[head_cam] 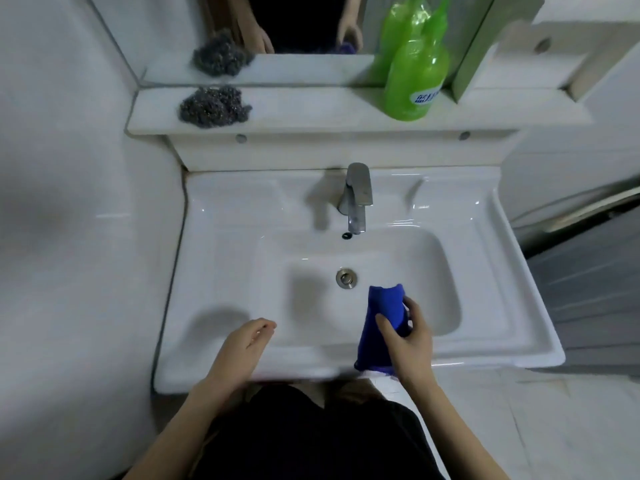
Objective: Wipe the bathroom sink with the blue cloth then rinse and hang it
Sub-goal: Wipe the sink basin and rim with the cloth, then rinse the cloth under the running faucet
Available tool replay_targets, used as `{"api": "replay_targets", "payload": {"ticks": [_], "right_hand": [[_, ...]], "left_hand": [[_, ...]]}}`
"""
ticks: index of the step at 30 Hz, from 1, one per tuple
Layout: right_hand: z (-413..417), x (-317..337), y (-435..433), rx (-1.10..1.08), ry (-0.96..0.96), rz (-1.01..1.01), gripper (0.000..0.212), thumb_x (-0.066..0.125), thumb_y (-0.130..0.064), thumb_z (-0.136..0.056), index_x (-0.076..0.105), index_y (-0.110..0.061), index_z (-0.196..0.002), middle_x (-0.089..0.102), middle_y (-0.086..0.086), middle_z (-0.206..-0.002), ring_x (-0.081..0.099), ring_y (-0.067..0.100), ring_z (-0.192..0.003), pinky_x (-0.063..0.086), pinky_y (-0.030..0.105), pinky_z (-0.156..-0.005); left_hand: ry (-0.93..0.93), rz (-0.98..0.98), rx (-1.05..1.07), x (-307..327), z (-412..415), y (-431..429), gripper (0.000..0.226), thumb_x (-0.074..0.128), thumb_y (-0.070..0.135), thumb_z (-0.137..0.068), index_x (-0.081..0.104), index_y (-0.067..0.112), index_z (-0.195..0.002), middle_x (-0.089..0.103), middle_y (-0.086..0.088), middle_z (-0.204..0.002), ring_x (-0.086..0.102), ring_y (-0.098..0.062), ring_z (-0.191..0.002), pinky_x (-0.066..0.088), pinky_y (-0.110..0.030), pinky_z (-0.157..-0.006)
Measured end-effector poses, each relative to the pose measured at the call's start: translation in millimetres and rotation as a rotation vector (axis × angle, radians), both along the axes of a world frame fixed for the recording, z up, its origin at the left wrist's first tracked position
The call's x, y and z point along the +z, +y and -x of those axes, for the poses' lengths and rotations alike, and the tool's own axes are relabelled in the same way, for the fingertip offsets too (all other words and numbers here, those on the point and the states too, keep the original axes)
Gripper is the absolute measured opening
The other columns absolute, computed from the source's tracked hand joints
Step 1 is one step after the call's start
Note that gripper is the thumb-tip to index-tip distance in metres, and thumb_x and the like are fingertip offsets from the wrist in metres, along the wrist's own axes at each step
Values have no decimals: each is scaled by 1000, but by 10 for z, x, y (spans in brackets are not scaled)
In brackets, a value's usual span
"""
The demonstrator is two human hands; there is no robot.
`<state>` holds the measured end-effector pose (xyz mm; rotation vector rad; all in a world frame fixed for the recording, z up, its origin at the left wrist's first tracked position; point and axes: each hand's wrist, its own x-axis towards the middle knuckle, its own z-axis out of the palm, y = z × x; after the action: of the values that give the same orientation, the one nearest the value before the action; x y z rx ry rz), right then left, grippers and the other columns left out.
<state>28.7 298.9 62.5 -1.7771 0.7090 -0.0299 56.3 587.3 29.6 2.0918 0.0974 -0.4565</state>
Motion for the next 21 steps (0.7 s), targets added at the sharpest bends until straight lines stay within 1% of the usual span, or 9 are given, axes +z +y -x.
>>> {"api": "replay_targets", "payload": {"ticks": [3,5,8,10,12,14,17,19,21], "right_hand": [[-446,4,-122,77,26,-9,51,72,-24,-83,53,-32,-130,62,-9,-118,60,13,-105,44,22,-82],[-697,8,-249,106,22,-29,51,72,-23,-83,52,-32,-129,62,-11,-114,61,12,-101,44,19,-77],[-1002,-17,-478,131,22,-56,53,71,-23,-84,50,-31,-132,60,-9,-116,61,15,-102,50,30,-85],[-1153,-56,-605,126,24,-68,51,70,-23,-85,50,-31,-131,60,-9,-113,62,19,-100,54,38,-84],[-1256,-103,-691,92,31,-73,47,70,-23,-85,51,-33,-127,60,-15,-104,63,21,-92,54,38,-77],[-1324,-169,-745,52,33,-81,43,70,-23,-84,53,-34,-123,60,-20,-95,63,17,-84,52,31,-69],[-1381,-270,-764,43,51,-85,40,70,-24,-85,55,-33,-120,63,-15,-98,63,13,-83,46,21,-66],[-1395,-303,-742,43,72,-98,39,69,-24,-85,55,-31,-121,63,-8,-101,62,11,-83,46,17,-62],[-1396,-316,-703,52,81,-107,39,68,-24,-86,55,-29,-122,63,-6,-102,61,11,-83,46,16,-61]], "left_hand": [[25,19,80,-20,-256,-254,16,57,26,-95,68,36,-91,71,16,-100,64,-1,-99,47,-29,-92],[18,4,72,21,-503,-471,15,57,27,-95,67,37,-91,70,15,-101,63,-2,-98,47,-27,-90],[-26,-7,50,135,-939,-825,11,55,29,-95,63,36,-94,68,15,-96,60,5,-88,44,-15,-78],[-38,26,35,255,-1239,-1070,8,54,31,-95,62,34,-98,66,13,-93,58,4,-85,41,-10,-72],[-11,126,36,387,-1532,-1326,10,53,32,-95,62,29,-99,67,8,-90,60,-3,-81,43,-16,-72],[12,262,80,497,-1810,-1577,13,52,29,-96,63,21,-97,71,-1,-91,64,-9,-76,47,-18,-67],[142,476,218,580,-2143,-1855,20,54,24,-97,64,7,-92,72,-13,-89,68,-15,-69,51,-21,-56],[212,554,268,580,-2261,-1926,18,57,20,-96,64,5,-90,73,-15,-84,70,-22,-72,54,-24,-58],[207,561,270,550,-2312,-1937,16,59,14,-94,67,0,-91,73,-15,-82,72,-24,-76,56,-24,-64]]}}
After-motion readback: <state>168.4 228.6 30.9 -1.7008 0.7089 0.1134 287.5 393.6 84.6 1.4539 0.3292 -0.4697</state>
